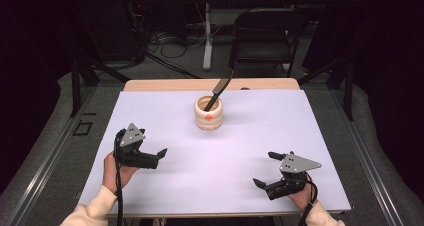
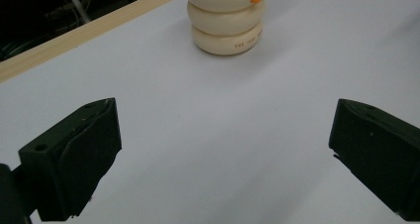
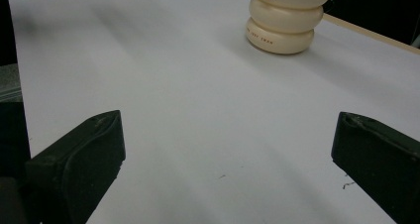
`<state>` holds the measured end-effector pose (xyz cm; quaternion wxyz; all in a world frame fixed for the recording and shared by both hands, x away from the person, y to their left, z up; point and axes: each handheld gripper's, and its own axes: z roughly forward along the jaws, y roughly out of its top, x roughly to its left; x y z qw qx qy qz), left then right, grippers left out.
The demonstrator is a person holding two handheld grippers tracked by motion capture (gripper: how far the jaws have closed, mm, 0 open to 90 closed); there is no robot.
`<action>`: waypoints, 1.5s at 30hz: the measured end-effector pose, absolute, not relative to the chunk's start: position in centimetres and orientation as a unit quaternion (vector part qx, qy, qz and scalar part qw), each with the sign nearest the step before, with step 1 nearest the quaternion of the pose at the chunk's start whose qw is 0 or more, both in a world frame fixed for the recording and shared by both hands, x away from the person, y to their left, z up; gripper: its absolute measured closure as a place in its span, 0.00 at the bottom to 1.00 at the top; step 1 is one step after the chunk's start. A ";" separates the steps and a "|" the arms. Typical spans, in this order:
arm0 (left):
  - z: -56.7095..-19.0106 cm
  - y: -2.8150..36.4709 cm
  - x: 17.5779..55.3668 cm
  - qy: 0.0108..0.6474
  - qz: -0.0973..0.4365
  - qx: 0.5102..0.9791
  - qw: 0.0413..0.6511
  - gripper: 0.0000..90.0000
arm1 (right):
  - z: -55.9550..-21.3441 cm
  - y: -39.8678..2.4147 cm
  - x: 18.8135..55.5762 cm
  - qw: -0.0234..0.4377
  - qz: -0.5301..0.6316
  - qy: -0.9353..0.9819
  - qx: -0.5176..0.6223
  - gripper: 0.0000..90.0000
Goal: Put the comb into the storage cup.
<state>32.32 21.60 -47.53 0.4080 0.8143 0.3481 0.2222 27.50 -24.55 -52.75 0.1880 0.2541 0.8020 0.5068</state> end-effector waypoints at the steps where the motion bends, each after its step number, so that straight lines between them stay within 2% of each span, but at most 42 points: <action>1: -47.6 21.7 32.1 0.349 0.222 0.813 0.408 0.00 | -52.7 -24.6 27.5 0.188 0.506 0.802 0.254 0.00; 32: -50.6 24.4 27.4 0.389 0.216 0.797 0.409 0.00 | -52.8 -24.5 27.5 0.189 0.506 0.802 0.254 0.00; 45: -51.7 24.8 25.9 0.384 0.221 0.791 0.421 0.00 | -52.8 -24.5 27.5 0.188 0.505 0.803 0.254 0.00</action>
